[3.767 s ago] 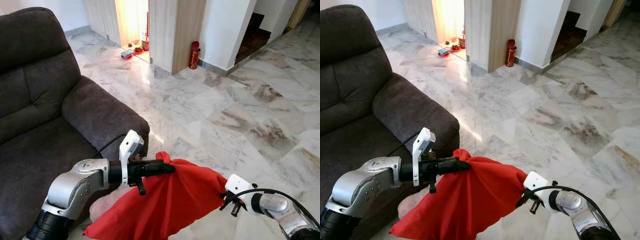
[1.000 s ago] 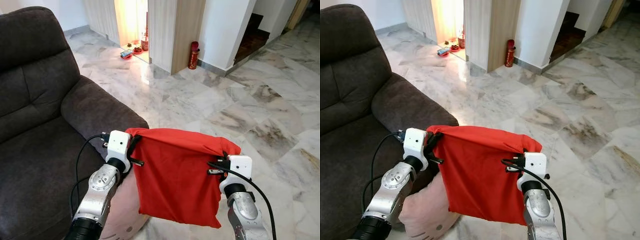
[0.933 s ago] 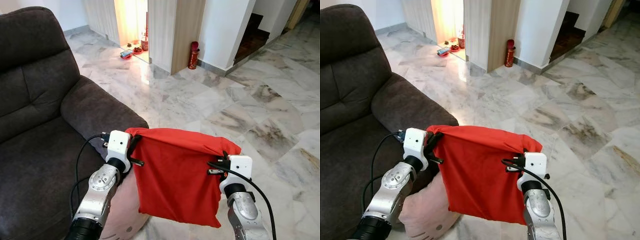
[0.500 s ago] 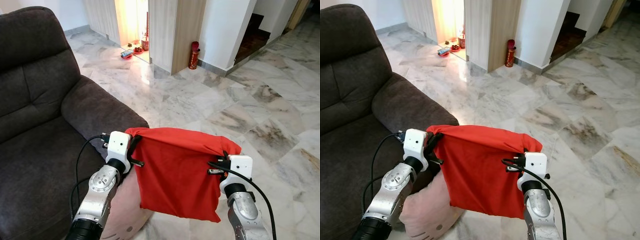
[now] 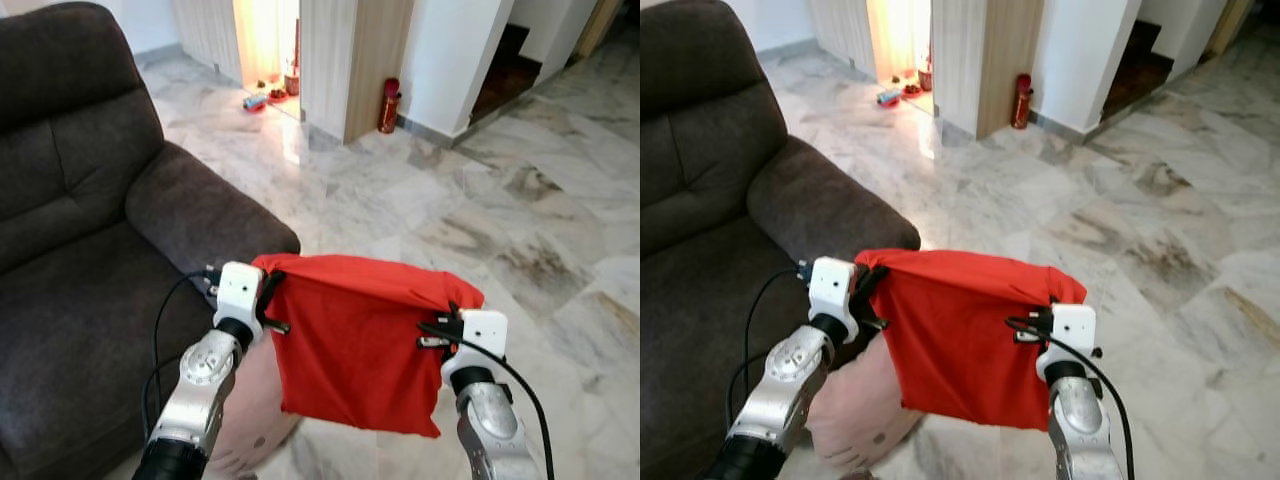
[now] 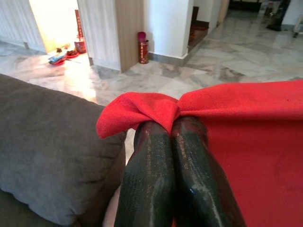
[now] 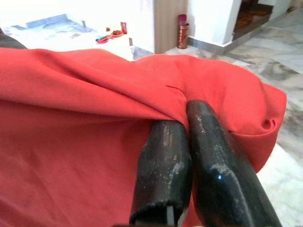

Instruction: Move the pillow to the sofa from floor

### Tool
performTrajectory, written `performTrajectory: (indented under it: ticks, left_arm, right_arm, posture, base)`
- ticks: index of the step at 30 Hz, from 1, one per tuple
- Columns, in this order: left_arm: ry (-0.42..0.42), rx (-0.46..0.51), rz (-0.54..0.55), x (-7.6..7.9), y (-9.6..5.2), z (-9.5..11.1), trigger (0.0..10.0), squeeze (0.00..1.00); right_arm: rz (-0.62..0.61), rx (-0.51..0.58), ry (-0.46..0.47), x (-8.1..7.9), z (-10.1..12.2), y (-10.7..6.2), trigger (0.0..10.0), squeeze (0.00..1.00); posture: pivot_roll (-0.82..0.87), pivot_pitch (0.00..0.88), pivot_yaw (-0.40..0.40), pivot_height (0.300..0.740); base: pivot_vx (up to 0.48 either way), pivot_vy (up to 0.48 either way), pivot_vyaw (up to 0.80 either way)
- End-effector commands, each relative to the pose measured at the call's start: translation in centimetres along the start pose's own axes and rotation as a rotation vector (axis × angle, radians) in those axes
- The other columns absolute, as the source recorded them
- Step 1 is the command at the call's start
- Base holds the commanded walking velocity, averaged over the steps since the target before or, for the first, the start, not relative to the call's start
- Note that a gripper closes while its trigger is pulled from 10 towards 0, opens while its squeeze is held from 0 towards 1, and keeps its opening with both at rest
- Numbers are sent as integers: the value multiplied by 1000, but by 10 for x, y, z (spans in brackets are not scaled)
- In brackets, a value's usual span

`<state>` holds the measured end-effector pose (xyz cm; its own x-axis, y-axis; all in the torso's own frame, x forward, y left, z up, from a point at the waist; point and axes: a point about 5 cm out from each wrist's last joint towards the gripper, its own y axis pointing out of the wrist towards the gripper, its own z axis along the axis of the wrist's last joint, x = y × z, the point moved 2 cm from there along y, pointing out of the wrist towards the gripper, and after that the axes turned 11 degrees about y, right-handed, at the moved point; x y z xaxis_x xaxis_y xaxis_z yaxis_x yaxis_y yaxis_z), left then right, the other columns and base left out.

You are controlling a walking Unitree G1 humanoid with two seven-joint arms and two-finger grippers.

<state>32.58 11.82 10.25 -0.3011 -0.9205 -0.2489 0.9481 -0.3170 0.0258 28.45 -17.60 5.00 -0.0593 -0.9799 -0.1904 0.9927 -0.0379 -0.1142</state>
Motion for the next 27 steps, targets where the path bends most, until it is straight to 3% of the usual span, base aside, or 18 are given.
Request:
performTrajectory:
  ticks: [1, 27]
  left_arm:
    - [14, 12, 84, -18, -2, 1, 10000, 0]
    - [20, 15, 69, -17, -1, 0, 10000, 0]
  right_arm:
    - [-69, 127, 10, 17, 30, 3, 10000, 0]
    - [-64, 131, 15, 15, 29, 4, 10000, 0]
  posture:
    - [-27, 0, -46, 740]
    - [-38, 0, -36, 740]
  base:
    - [-307, 0, 0]
    - [-312, 0, 0]
